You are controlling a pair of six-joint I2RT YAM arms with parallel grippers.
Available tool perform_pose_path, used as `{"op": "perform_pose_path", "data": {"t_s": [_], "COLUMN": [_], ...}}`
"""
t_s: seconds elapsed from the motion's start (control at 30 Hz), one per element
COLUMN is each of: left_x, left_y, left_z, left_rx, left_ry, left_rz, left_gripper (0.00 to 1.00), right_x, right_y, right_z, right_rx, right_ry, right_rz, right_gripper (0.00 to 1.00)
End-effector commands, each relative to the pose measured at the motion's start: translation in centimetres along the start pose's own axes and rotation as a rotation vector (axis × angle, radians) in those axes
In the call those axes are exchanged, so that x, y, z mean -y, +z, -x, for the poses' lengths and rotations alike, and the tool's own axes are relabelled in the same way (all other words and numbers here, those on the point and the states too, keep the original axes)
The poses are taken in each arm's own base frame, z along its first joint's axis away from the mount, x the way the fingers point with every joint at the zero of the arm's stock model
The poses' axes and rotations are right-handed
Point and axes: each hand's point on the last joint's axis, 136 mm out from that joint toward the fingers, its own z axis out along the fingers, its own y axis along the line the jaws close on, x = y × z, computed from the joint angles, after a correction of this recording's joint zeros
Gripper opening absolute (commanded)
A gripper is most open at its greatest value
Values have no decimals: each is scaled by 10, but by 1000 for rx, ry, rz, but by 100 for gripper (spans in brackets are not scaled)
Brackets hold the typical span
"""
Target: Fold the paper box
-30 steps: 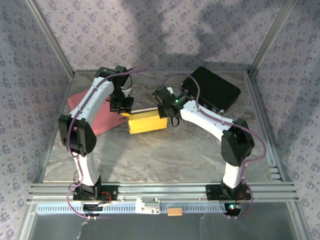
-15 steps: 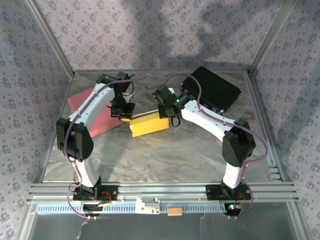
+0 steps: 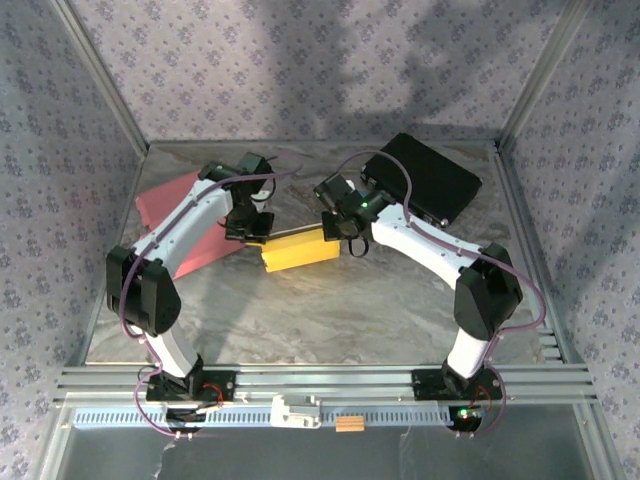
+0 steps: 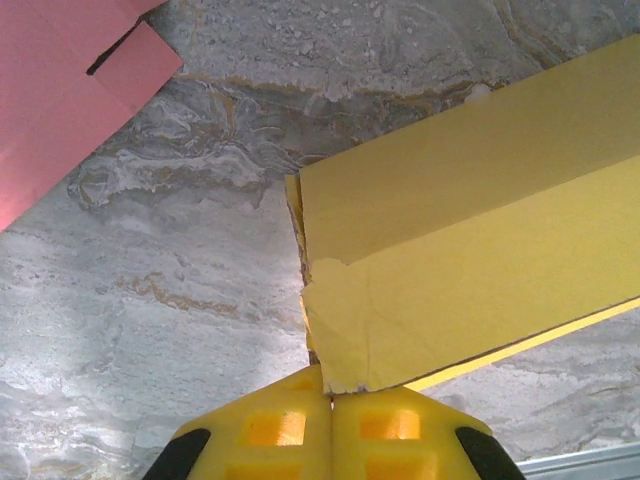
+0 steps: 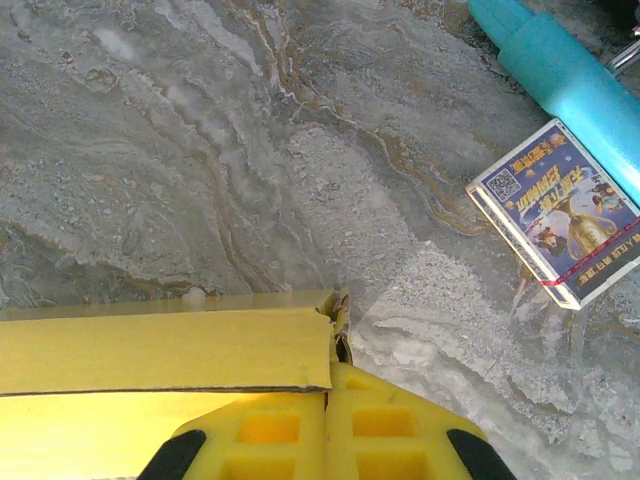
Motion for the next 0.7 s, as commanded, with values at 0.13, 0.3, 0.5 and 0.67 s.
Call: {"op": "perform_pose_path", "data": {"t_s": [0.13,0.3,0.5,0.67], "left_x": [18,24,30,32], "left_y": [15,10,0,-4], "left_z": [2,3,6,4], "left_rx": [-5,-8,-28,-52], "left_ry": [-12,-55,-88,-97], "left_rz": [-49,-90,-121,-136], "left_gripper": [0,0,0,0], "right_x": [7,8,4,0], "right_y": [22,24,22,18], "right_z": [-45,-44,-38,-29], "right_rx": [-142,-137,-130,-126], "right_ry": [-90,-107,-110,-100], "right_rz": [-18,-31,-24,-14], "right_gripper": [2,2,2,6]}}
